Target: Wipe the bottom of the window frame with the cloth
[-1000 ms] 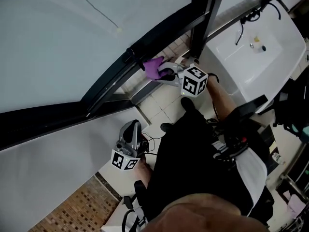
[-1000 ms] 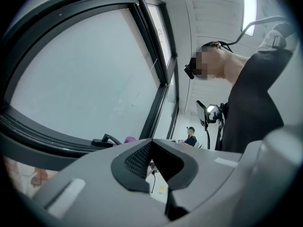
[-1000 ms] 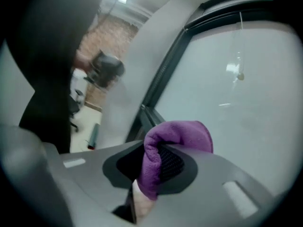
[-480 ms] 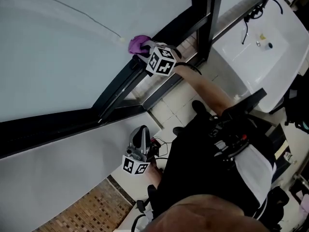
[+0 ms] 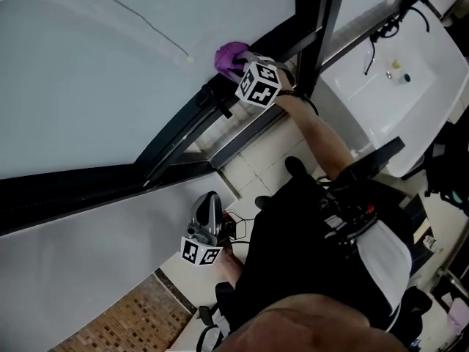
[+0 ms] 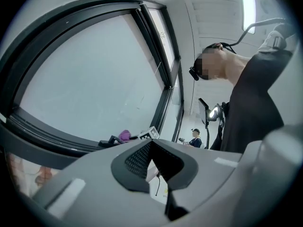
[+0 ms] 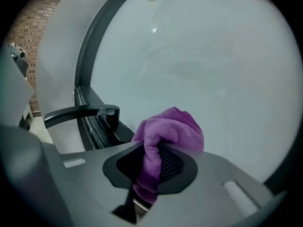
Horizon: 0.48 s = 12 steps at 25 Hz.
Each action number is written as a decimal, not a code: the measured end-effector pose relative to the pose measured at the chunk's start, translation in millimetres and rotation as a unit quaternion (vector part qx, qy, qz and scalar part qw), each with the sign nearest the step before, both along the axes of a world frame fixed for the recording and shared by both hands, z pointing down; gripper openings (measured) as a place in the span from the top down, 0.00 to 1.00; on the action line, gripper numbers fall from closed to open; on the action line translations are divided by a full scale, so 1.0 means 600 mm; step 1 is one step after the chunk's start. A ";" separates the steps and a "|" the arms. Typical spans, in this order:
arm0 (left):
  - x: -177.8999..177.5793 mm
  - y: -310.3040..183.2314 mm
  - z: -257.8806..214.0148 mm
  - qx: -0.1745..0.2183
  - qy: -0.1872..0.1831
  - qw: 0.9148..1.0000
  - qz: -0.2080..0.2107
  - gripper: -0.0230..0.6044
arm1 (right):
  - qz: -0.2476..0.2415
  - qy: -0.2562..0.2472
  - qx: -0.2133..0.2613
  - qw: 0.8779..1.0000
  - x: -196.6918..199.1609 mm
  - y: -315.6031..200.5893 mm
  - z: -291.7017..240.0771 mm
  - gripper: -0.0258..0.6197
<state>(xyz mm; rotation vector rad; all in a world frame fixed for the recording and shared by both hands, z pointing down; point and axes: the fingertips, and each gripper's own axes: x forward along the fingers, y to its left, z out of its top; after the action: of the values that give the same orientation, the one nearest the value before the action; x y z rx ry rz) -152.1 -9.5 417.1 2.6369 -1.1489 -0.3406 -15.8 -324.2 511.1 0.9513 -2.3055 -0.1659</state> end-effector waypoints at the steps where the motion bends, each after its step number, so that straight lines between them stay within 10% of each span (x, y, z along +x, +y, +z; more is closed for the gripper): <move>1: 0.004 -0.003 0.000 0.000 0.000 1.000 0.003 0.96 | -0.021 0.008 -0.010 1.000 -0.023 -0.002 0.016 0.86; 12: 0.035 -0.023 -0.006 0.004 -0.007 1.000 0.026 0.96 | -0.018 0.092 0.006 0.996 0.067 -0.042 0.047 0.87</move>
<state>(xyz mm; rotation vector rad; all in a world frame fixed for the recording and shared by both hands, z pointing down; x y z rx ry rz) -131.0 -23.0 413.6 2.6752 -1.0822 -0.3170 24.4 -349.5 539.5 0.8634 -2.1541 -0.2710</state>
